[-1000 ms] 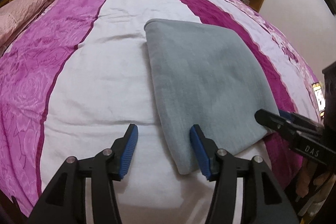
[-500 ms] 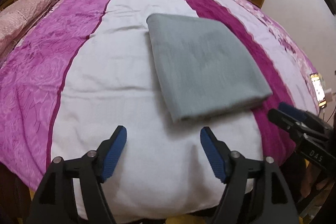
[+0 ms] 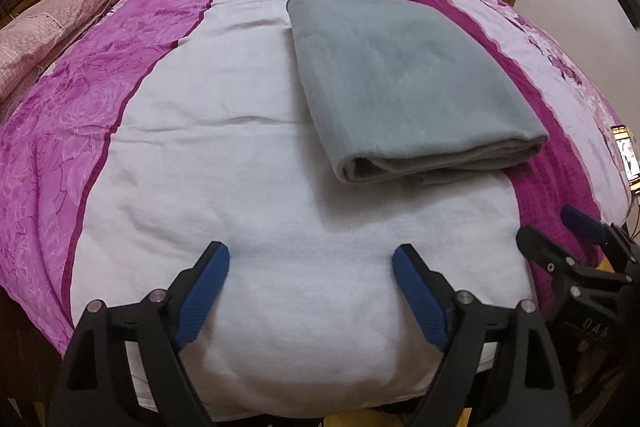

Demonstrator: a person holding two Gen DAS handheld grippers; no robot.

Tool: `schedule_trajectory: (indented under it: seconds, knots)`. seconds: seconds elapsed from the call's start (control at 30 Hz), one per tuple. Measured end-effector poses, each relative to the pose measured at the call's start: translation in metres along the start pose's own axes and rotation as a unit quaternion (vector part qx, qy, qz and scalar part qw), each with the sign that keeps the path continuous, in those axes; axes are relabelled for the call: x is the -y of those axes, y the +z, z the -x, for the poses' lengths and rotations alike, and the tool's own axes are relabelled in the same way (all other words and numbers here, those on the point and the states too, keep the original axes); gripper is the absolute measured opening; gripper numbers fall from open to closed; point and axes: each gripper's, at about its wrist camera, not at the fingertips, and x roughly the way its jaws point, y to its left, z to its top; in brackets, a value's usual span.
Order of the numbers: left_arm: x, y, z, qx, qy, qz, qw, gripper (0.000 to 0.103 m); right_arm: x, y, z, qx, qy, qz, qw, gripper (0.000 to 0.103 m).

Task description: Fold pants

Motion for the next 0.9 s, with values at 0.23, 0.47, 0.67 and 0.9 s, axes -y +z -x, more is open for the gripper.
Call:
schedule_trajectory:
  seconds: [0.23, 0.47, 0.67, 0.9]
  knots:
    - [0.0009, -0.0014, -0.0010, 0.003, 0.002, 0.001, 1.0000, 0.088, -0.0040, -0.0036, -0.0044, 0.006, -0.005, -0.001, 1.000, 0.094]
    - [0.0010, -0.0019, -0.0015, 0.005, 0.003, 0.001, 1.0000, 0.089, -0.0027, -0.0041, -0.0059, 0.011, 0.000, -0.003, 1.000, 0.096]
    - [0.0007, -0.0018, -0.0015, 0.004, 0.003, 0.001, 1.0000, 0.089, -0.0032, -0.0048, -0.0069, 0.014, 0.002, -0.003, 1.000, 0.098]
    - [0.0005, -0.0017, -0.0013, 0.004, 0.002, 0.002, 1.0000, 0.089, -0.0035, -0.0053, -0.0067, 0.014, 0.003, -0.003, 1.000, 0.098]
